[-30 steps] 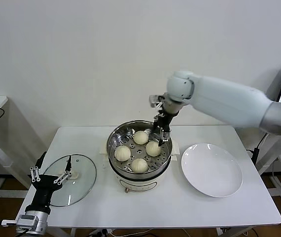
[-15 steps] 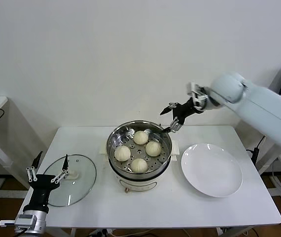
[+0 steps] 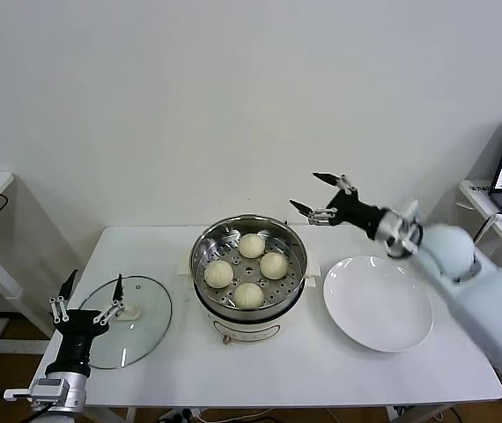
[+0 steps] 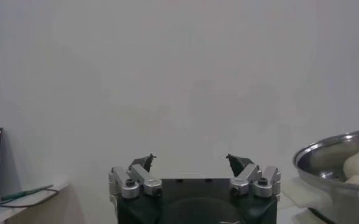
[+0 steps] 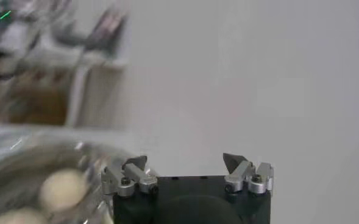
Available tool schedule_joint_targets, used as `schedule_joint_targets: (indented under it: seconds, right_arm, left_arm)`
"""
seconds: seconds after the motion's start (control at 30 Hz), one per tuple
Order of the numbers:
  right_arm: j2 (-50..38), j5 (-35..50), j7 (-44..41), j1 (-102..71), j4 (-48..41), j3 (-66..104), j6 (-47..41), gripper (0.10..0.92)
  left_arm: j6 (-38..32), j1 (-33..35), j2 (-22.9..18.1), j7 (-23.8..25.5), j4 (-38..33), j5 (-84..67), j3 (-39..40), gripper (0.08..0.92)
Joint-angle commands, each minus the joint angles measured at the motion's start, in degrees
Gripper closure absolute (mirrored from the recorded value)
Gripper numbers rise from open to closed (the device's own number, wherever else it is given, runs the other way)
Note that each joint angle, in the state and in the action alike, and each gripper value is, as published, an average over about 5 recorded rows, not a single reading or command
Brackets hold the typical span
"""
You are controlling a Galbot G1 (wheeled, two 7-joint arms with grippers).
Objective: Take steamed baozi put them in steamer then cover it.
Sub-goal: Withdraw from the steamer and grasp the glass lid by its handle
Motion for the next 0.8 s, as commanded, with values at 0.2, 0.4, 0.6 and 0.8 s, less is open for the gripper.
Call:
schedule_joint_targets:
  seconds: [0.2, 0.4, 0.6, 0.8]
  right_arm:
    - [22.7, -13.6, 24.9, -41.7, 12.4, 23.9, 19.3, 0.203]
    - [27.7, -16.8, 25.9, -46.3, 13.9, 23.2, 21.9, 0.203]
    - [28.8, -16.9, 26.1, -47.0, 14.3, 22.9, 22.1, 0.203]
    - [29.7, -16.9, 26.1, -46.4, 14.4, 22.4, 21.9, 0.203]
  left_arm:
    - [-2.0, -1.2, -0.3, -0.1, 2.2, 1.1, 0.1, 0.177]
    - [-7.4, -1.1, -0.2, -2.3, 6.4, 16.2, 0.3, 0.177]
    - [-15.3, 1.2, 0.7, -8.9, 11.9, 46.9, -0.4, 0.177]
    - [-18.9, 1.3, 1.8, -15.6, 18.4, 69.5, -3.0, 0.177]
